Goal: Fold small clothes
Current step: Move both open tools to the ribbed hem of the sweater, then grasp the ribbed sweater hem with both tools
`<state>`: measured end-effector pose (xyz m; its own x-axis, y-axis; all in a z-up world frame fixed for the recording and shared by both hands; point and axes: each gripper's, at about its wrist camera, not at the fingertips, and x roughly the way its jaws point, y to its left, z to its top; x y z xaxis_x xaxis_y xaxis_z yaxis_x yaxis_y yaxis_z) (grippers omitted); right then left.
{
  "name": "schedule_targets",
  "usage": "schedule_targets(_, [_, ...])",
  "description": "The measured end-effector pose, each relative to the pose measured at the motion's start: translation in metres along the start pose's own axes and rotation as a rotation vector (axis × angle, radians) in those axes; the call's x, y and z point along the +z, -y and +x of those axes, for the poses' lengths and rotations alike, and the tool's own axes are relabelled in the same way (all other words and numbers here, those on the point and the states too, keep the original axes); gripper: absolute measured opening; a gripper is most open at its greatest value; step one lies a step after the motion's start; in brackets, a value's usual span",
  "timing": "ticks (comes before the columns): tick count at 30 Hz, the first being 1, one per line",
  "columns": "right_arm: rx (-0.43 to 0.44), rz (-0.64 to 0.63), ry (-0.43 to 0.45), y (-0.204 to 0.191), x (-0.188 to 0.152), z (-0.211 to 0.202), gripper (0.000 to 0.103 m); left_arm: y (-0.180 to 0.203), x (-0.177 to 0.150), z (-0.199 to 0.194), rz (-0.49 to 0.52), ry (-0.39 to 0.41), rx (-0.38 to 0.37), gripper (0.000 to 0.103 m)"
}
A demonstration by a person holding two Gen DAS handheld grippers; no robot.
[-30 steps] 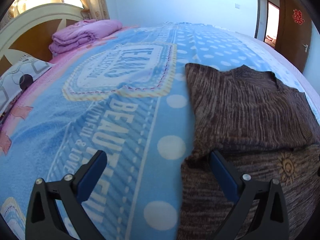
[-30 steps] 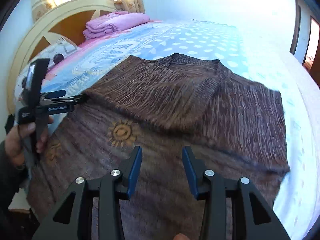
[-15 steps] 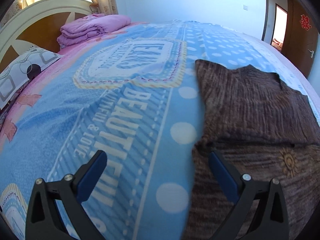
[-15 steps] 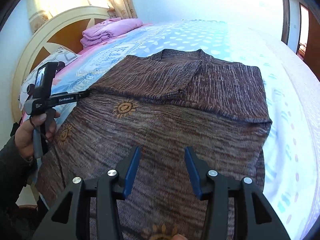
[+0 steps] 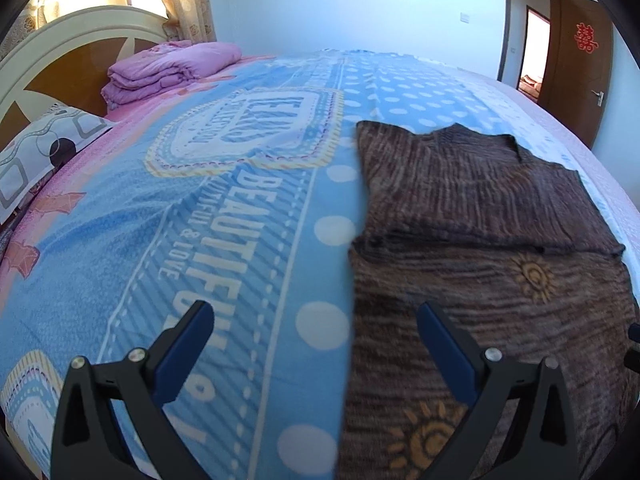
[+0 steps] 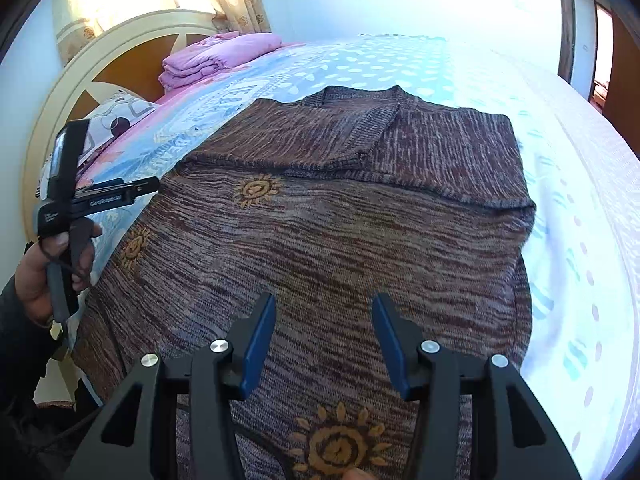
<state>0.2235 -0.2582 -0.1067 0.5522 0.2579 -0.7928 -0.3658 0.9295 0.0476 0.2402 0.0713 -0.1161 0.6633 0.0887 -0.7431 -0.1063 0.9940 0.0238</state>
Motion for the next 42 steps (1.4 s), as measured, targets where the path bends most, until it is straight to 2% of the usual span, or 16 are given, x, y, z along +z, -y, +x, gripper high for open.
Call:
schedule_targets(10, [-0.018, 0.026, -0.007, -0.005, -0.024, -0.015, 0.052, 0.004, -0.031, -0.03, 0.057, -0.01, -0.037, 0.103])
schedule_targets(19, [-0.054, 0.003, -0.012, -0.016, -0.047, -0.037, 0.053, 0.0, -0.073, -0.063, 0.102, -0.067, -0.095, 0.1])
schedule_targets(25, [-0.061, 0.01, -0.034, -0.019, -0.071, -0.051, 0.053, -0.006, -0.105, -0.085, 0.112, -0.109, -0.121, 0.093])
schedule_targets(27, [-0.067, 0.013, -0.039, -0.02, -0.08, -0.057, 0.053, -0.009, -0.116, -0.09, 0.098, -0.135, -0.15, 0.084])
schedule_targets(31, [-0.098, 0.021, -0.043, -0.02, -0.099, -0.069, 0.053, -0.014, -0.135, -0.095, 0.06, -0.178, -0.189, 0.077])
schedule_targets(33, [-0.12, 0.019, -0.044, -0.019, -0.106, -0.075, 0.053, -0.014, -0.142, -0.097, 0.052, -0.194, -0.208, 0.067])
schedule_targets(37, [-0.148, 0.025, -0.044, -0.014, -0.117, -0.085, 0.053, -0.004, -0.151, -0.101, 0.067, -0.2, -0.242, 0.062])
schedule_targets(40, [-0.166, 0.04, -0.048, -0.008, -0.125, -0.09, 0.053, 0.003, -0.156, -0.1, 0.091, -0.205, -0.236, 0.061])
schedule_targets(42, [-0.172, 0.054, -0.051, -0.002, -0.131, -0.092, 0.053, 0.006, -0.158, -0.1, 0.113, -0.198, -0.22, 0.056])
